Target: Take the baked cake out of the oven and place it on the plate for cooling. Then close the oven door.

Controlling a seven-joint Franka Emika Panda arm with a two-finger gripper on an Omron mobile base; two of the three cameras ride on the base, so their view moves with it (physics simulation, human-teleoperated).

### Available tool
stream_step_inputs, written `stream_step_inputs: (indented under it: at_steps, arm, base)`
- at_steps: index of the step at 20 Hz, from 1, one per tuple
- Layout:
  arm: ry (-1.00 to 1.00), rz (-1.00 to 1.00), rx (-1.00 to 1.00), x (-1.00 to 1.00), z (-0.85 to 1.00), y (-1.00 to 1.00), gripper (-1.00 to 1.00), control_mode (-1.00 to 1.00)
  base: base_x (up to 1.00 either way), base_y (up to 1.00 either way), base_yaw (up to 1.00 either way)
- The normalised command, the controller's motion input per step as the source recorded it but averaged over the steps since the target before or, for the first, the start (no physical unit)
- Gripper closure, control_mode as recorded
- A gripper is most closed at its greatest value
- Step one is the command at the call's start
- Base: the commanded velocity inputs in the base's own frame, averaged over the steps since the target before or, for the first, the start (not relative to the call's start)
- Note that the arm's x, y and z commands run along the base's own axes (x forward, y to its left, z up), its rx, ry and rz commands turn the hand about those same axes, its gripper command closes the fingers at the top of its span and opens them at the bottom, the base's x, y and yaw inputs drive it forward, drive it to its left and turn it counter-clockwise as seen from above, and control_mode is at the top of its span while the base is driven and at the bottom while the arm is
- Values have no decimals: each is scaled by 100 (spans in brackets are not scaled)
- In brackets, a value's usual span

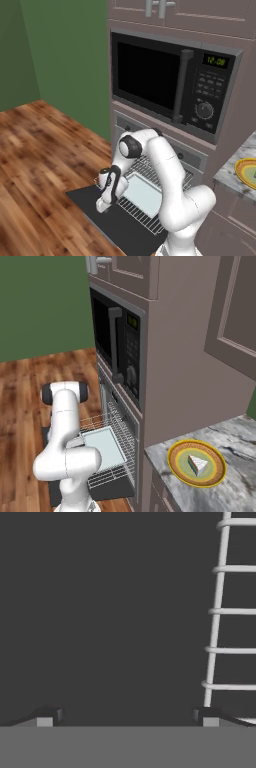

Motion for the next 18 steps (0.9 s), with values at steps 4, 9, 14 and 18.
stream_step_inputs:
  at_steps: [4,9,14,18]
  arm:
    - [0,-1,-3,38,-10,-47,-100,-100]
    - [0,0,-1,32,-9,-49,-100,-100]
    - [0,-1,-1,37,-5,-46,-100,-100]
    - [0,-1,-1,41,0,-47,-100,-100]
  base:
    - [0,0,0]
    - [0,0,0]
    - [0,0,0]
    - [0,0,0]
